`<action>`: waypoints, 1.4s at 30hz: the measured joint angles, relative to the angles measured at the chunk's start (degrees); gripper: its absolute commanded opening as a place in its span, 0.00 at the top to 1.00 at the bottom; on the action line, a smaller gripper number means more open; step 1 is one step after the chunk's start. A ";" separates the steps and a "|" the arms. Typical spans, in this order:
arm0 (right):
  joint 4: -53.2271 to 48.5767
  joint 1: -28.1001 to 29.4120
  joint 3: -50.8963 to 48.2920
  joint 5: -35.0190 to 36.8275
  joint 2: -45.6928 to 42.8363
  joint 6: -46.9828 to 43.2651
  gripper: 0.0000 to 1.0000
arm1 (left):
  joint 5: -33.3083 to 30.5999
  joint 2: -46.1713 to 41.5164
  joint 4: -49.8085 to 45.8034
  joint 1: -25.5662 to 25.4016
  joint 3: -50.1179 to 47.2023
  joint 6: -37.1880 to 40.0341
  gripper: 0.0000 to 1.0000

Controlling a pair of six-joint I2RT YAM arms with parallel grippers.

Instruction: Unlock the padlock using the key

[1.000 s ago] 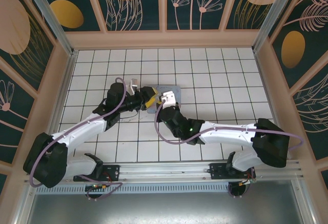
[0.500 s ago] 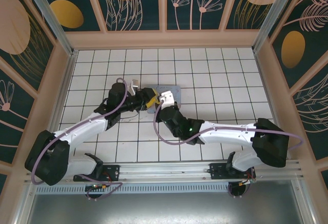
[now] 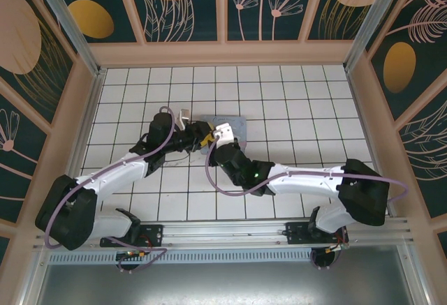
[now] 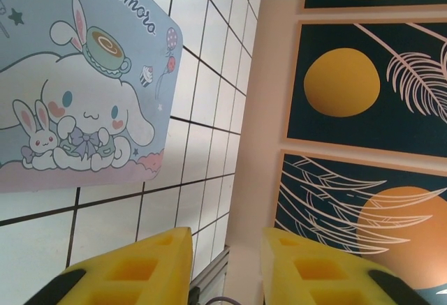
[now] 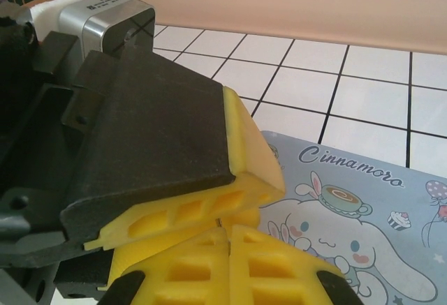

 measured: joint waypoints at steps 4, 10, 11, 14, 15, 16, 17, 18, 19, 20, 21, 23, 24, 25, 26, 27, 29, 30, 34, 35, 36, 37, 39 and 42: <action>0.02 0.00 0.00 -0.02 0.00 0.00 1.00 | -0.04 0.37 0.04 0.00 0.13 -0.04 0.81; 0.02 0.00 0.00 0.07 0.00 0.00 1.00 | -0.22 0.76 0.13 0.00 0.13 -0.13 0.97; 0.02 0.00 0.00 0.11 0.00 0.00 1.00 | -0.24 0.76 0.17 0.00 0.13 -0.22 1.00; 0.02 0.00 0.00 0.24 0.00 0.04 1.00 | -0.20 0.96 0.57 0.00 0.13 0.07 1.00; -0.02 0.00 0.00 0.22 0.00 0.07 0.96 | -0.20 1.05 0.66 0.00 0.13 0.09 1.00; -0.04 -0.02 0.00 0.20 0.00 0.33 0.86 | -0.17 1.11 0.79 0.00 0.13 0.13 1.00; -0.04 -0.07 0.00 0.15 -0.07 0.72 0.79 | -0.15 1.11 0.92 0.00 0.13 0.17 1.00; -0.11 -0.13 -0.02 -0.22 -0.31 1.60 0.72 | -0.24 1.11 1.20 0.00 0.13 0.42 1.00; -0.42 -0.17 -0.13 -0.66 -0.90 2.21 0.68 | -0.24 1.16 1.38 0.00 0.13 0.79 1.00; -0.46 -0.17 -0.52 -1.05 -1.88 2.78 0.65 | -0.35 1.20 1.60 0.00 0.13 1.09 1.00; -0.44 -0.26 -1.40 -1.33 -3.58 3.78 0.63 | -0.48 1.25 1.86 0.00 0.13 1.60 1.00; -0.20 -0.42 -3.74 -1.88 -7.89 5.66 0.59 | -1.09 1.29 2.47 -0.02 0.13 2.64 1.00; -0.04 -0.66 -5.27 -2.21 -10.86 7.23 0.58 | -1.38 1.29 2.89 0.00 0.13 3.41 1.00; 0.04 -1.01 -6.71 -2.60 -13.77 9.09 0.57 | -1.60 1.29 3.23 0.00 0.13 4.04 1.00; 0.20 -1.38 -7.93 -2.91 -16.26 10.84 0.56 | -1.77 1.29 3.50 -0.02 0.13 4.61 1.00; 0.46 -1.84 -9.11 -3.26 -18.73 12.87 0.54 | -1.97 1.27 3.93 0.00 0.13 5.35 1.00; 0.94 -2.91 -10.82 -4.17 -22.14 17.03 0.53 | -2.64 1.27 5.18 -0.02 0.13 6.78 1.00; 1.14 -3.61 -11.47 -4.83 -23.26 19.43 0.53 | -2.99 1.25 5.97 -0.02 0.13 7.52 1.00; 3.19 -6.58 -13.62 -8.63 -23.80 28.04 0.52 | -4.13 0.46 9.29 0.00 -0.48 10.45 1.00; 4.11 -7.28 -14.27 -9.64 -23.61 29.92 0.52 | -4.35 0.09 10.23 0.00 -0.76 11.13 1.00; 5.38 -7.96 -14.95 -10.80 -23.26 31.71 0.52 | -4.57 -0.33 11.47 0.00 -1.20 11.76 1.00; 6.86 -8.72 -15.72 -12.13 -22.69 33.75 0.52 | -4.63 -0.83 12.87 0.00 -1.68 12.41 1.00; 10.64 -10.01 -17.20 -14.38 -21.44 37.03 0.52 | -4.79 -1.79 15.28 0.00 -2.56 13.35 1.00; 18.21 -11.52 -19.96 -17.42 -19.23 41.81 0.52 | -5.03 -2.97 18.82 0.00 -3.80 14.36 1.00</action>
